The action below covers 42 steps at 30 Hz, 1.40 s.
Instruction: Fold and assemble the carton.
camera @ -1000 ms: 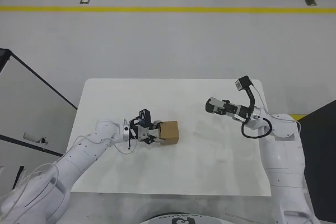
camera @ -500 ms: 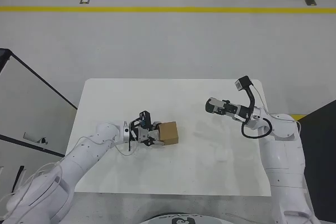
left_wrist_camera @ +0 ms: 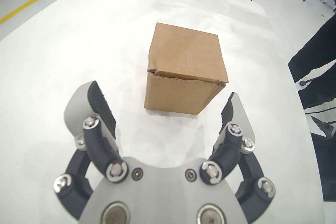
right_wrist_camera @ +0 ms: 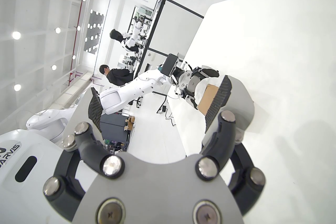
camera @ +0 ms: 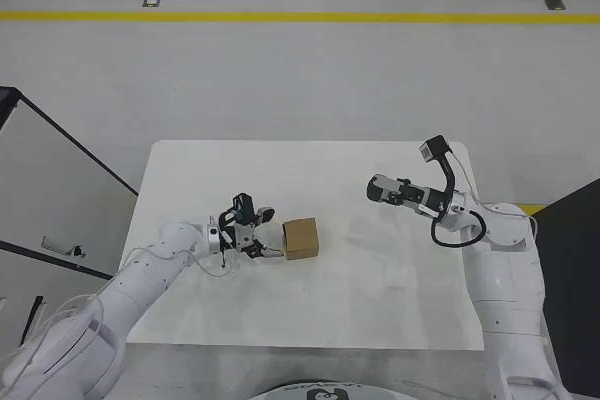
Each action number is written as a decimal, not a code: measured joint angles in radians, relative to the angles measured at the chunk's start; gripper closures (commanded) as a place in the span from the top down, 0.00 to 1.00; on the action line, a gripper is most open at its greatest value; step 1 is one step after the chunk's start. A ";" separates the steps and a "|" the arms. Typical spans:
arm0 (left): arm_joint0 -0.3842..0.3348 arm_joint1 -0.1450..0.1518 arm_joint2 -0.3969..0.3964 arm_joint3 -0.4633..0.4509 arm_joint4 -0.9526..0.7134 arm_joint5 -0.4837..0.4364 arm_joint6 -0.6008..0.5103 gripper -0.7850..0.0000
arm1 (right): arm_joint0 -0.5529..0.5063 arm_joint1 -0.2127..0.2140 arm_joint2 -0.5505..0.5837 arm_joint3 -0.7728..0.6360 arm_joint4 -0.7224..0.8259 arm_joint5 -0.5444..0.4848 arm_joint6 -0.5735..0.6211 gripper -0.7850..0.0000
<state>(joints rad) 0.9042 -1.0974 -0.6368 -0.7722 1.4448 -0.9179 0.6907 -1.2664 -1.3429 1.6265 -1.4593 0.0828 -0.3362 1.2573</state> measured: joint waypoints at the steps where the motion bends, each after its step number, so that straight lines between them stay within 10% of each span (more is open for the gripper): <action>1: 0.005 0.006 -0.009 -0.002 0.002 -0.001 0.009 1.00 | 0.000 0.000 0.000 0.000 0.000 0.000 0.000 1.00; 15: 0.116 0.142 -0.217 -0.170 0.049 -0.086 0.126 1.00 | 0.000 0.000 0.000 0.000 0.000 0.000 0.000 1.00; 31: 0.474 0.351 -0.628 -0.578 -0.071 -0.094 0.117 1.00 | 0.000 0.000 0.000 0.000 0.000 0.000 0.000 1.00; 42: 0.697 0.428 -0.860 -0.730 -0.110 -0.094 0.117 1.00 | 0.000 0.000 0.000 0.000 0.000 0.000 0.000 1.00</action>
<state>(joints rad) 1.6013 -0.6697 -1.4964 -1.5026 1.3350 -1.0123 0.8077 -1.2664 -1.3429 1.6265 -1.4593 0.0828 -0.3362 1.2573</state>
